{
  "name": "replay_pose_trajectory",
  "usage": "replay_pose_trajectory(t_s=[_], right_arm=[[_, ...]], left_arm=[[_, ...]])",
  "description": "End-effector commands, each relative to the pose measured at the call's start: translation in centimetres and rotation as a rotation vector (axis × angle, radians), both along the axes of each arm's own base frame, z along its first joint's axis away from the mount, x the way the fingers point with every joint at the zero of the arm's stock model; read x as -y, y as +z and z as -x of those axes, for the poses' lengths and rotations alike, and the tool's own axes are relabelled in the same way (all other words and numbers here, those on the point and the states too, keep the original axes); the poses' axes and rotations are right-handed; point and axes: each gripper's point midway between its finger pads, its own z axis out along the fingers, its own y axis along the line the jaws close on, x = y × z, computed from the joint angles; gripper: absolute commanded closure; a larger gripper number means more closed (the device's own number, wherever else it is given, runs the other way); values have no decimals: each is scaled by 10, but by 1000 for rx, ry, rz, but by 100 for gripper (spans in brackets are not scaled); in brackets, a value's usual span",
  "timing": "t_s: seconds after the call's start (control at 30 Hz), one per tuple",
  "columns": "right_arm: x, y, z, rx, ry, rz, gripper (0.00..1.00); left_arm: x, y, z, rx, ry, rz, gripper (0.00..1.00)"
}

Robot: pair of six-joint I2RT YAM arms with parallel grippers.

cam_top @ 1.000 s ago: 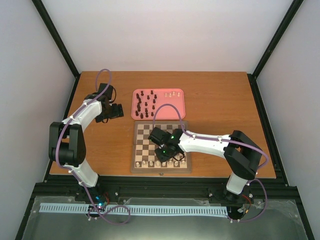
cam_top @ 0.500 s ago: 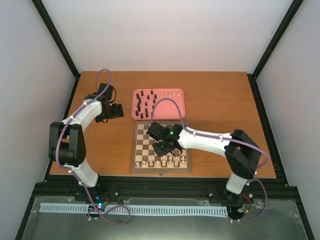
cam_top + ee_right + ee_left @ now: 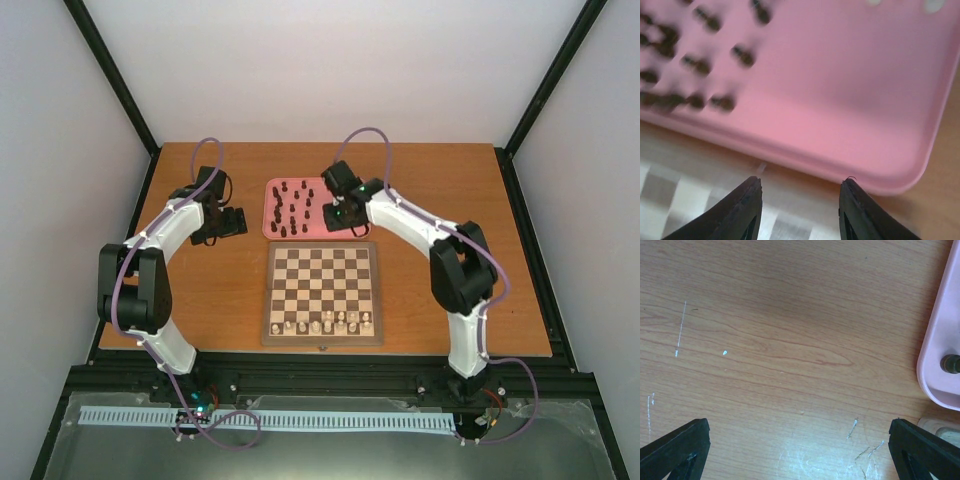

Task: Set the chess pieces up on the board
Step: Pick up the chess piece from the storage box.

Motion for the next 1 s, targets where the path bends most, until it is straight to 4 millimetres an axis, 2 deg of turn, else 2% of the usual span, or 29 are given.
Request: replay_pose_trajectory(t_s=[0.0,0.03,0.2,0.5,0.8,0.97], right_arm=[[21,-17,-57,9,-41,24,57],[24,-24,-68,7,-51,26,58],[44,-30,-117,50,-109,42,59],[57,-38,-174,111,-145,56,59],[60,-40,-198,162,-177,66,59],[64,-44,-200,160,-179,84,60]], left_arm=[[1,14,-12,45,-13,-8,0],[2,14,-11,43,-15,-8,0],[0,11,-10,34,-13,-17,0],[-2,6,-12,20,-14,-35,0],[-3,4,-13,12,-15,-39,0],[-2,0,-14,3,-13,-39,0]])
